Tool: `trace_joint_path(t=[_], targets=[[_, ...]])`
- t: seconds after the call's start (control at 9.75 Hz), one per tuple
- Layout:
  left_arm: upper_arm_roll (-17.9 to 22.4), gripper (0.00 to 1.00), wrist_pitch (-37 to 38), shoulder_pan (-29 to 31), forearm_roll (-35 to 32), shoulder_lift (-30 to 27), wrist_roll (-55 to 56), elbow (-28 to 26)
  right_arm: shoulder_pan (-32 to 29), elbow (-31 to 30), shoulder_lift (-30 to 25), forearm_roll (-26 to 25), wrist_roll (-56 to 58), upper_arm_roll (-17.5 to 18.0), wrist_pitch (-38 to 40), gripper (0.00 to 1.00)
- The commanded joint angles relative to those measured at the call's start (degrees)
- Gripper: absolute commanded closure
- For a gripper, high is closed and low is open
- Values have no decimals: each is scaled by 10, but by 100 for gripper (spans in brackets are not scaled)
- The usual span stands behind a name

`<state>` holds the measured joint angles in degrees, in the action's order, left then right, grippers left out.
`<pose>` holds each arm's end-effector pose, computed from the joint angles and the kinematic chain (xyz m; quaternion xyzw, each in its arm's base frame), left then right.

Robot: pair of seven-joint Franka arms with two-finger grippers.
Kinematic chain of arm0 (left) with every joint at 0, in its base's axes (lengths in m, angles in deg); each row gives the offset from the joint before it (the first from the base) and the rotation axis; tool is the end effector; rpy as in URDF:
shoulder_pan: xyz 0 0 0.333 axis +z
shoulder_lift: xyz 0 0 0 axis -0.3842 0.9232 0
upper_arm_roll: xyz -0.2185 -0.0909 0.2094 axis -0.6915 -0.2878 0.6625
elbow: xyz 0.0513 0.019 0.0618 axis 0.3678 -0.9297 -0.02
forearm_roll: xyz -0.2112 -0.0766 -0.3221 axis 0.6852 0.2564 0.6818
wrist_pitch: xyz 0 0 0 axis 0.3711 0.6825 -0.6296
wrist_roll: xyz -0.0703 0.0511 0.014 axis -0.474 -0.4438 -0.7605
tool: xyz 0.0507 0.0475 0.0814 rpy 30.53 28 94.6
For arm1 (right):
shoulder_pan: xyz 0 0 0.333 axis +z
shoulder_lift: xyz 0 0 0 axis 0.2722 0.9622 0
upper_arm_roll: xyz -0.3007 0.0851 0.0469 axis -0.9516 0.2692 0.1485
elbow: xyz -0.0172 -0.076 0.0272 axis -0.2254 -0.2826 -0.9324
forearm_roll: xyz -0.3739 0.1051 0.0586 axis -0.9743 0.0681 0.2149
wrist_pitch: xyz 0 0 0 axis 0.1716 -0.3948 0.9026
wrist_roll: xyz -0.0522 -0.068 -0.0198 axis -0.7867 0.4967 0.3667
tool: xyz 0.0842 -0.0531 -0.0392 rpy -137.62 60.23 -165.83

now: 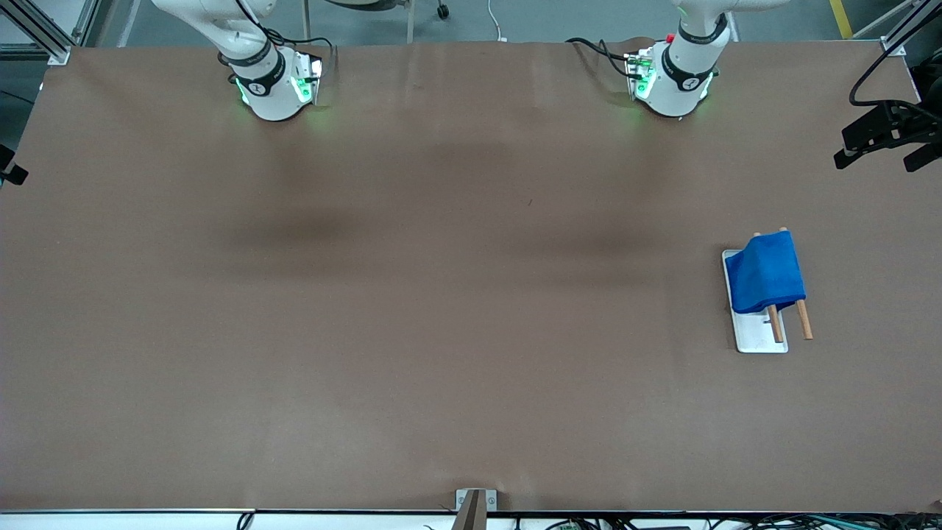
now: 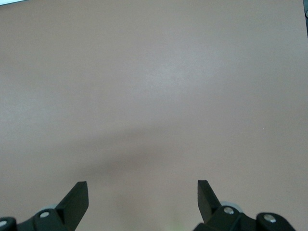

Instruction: Right arm passes towel to left arm to hang

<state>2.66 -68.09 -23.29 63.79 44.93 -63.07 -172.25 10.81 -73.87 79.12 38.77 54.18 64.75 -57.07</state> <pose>0.5258 -0.0012 0.6689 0.9994 -0.0213 0.0074 0.0251 0.5236 -0.1029 0.6716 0.9948 -0.1008 0.0149 0.0079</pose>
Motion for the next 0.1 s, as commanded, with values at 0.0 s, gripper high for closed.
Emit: trace_joint_path(t=[0.0], targets=[[0,0,-8,-1,-12,4,-4,-17,-5,7,1,-1,4,3,6,0]])
